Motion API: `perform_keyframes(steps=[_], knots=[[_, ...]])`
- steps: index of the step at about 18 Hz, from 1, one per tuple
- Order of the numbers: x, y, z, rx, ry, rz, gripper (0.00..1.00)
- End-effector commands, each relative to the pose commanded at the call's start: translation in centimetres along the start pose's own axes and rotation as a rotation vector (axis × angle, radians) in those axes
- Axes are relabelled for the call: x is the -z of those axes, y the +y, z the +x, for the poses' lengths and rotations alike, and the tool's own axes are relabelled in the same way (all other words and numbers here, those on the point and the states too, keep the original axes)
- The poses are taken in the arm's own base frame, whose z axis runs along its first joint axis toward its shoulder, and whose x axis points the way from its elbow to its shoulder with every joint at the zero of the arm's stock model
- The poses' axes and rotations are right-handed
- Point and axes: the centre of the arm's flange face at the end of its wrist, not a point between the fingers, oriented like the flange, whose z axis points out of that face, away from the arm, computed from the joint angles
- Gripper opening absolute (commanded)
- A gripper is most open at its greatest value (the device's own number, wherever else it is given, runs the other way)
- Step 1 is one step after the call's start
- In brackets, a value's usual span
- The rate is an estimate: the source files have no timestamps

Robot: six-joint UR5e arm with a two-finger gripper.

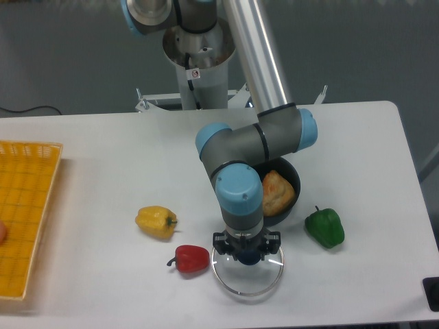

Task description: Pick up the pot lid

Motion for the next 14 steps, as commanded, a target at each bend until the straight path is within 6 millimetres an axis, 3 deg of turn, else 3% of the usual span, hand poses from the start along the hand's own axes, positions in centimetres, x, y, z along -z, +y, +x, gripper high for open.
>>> perform_keyframes(steps=[7,14], knots=[[2.2,-1.1,0.7,-0.003,0.020,0.048,0.58],[3.8,-0.8,1.3,-0.010,0.041,0.038,0.58]])
